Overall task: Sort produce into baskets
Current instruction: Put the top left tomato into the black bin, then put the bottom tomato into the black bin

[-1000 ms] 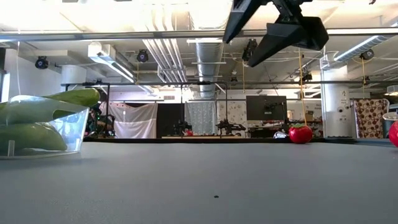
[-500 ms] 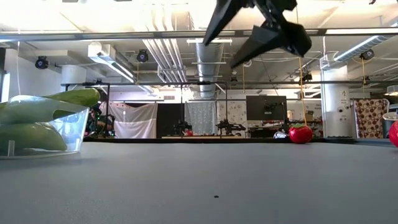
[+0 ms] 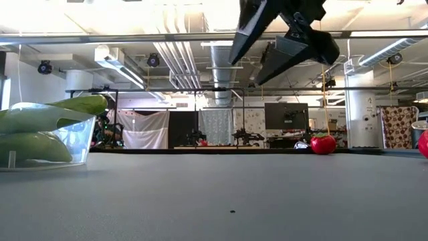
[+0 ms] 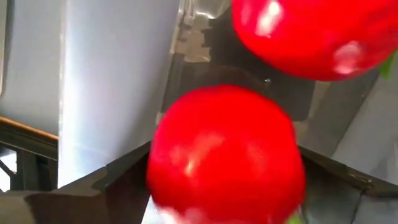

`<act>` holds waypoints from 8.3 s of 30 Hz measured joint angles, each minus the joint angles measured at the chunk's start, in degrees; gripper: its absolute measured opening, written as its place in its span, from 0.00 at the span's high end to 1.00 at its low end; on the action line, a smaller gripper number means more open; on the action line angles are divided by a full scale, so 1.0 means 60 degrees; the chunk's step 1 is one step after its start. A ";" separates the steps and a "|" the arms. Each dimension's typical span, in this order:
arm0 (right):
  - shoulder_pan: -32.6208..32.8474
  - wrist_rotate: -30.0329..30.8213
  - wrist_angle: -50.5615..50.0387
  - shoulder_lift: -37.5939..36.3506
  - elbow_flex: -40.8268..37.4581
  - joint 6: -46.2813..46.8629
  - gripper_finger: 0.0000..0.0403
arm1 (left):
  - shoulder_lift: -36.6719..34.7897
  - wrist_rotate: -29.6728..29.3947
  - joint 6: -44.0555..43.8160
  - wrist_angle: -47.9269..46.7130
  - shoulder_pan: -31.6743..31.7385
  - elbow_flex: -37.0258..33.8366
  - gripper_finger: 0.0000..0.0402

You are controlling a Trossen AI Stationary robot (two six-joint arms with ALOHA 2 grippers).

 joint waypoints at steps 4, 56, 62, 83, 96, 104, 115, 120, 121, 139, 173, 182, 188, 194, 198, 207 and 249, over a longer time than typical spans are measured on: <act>-0.0270 -0.1233 -0.1722 -0.0169 0.0320 -0.0337 0.41 | 0.0000 0.0000 -0.0405 0.0177 0.0000 0.0031 0.20; -0.2900 -0.4435 -0.7063 -0.0509 -0.5726 -0.9973 0.05 | -0.0398 0.0069 -0.4229 0.0289 0.0033 0.0118 0.06; -0.2891 -0.4107 -0.6867 -0.0509 -0.5726 -0.9911 0.05 | -0.1104 -0.0627 -0.4205 0.0086 0.0026 0.0125 0.06; -0.2917 -0.4281 -0.6271 -0.0505 -0.5272 -0.7740 0.32 | -0.3299 -0.4316 -0.3725 -0.2300 0.0519 0.0128 0.06; -0.2124 -0.3423 -0.0627 -0.0506 -0.0119 -0.3475 0.30 | -0.3810 -0.7265 -0.0968 -0.2597 0.0984 0.0125 0.06; -0.1239 -0.1348 0.2449 0.0641 0.1461 -0.3228 0.32 | -0.3132 -0.7603 0.0216 -0.2462 0.1125 0.0125 0.06; -0.0558 -0.2278 0.1717 0.3425 0.2465 -0.2252 0.31 | -0.2642 -0.7947 0.1068 -0.2644 0.1247 0.0115 0.06; -0.0623 -0.2300 0.0768 0.4274 0.3415 -0.3101 0.29 | -0.2772 -0.8431 0.1458 -0.2638 0.1448 0.0107 0.06; -0.0641 -0.2279 0.0539 0.4424 0.3615 -0.3389 0.28 | -0.2772 -0.8615 0.1465 -0.2611 0.1498 0.0107 0.06; -0.0785 -0.2338 -0.2724 0.5203 0.6551 -0.4482 0.07 | -0.2772 -0.9504 0.1181 -0.0756 0.2440 -0.0320 0.16; -0.0534 -0.1413 -0.8860 0.4073 0.9341 -0.3966 0.06 | -0.0916 -0.6175 0.1326 0.6421 0.5734 -0.0997 0.10; -0.0660 -0.1279 -0.9049 0.3472 0.9334 -0.4723 0.06 | 0.0296 -0.4757 0.1723 0.8265 0.6815 -0.0855 0.10; -0.0806 -0.0706 -0.9056 0.2970 0.9334 -0.5299 0.06 | 0.1100 -0.3930 0.1896 0.7936 0.7043 -0.0194 0.10; -0.0998 -0.0080 -0.9049 0.2735 0.9330 -0.5786 0.06 | 0.1669 -0.3519 0.1768 0.7183 0.7125 0.0491 0.10; -0.1063 0.0015 -0.9052 0.2715 0.9327 -0.6018 0.06 | 0.1853 -0.3444 0.2008 0.7069 0.7125 0.0663 0.10; -0.1077 0.0004 -0.9052 0.2722 0.9323 -0.6122 0.06 | 0.2138 -0.2637 0.1604 0.7050 0.7111 0.0755 0.10; -0.1034 -0.0924 -0.7125 0.2744 0.6420 -0.1980 0.06 | -0.1954 -0.1475 0.0829 -0.3544 0.2257 0.2569 0.34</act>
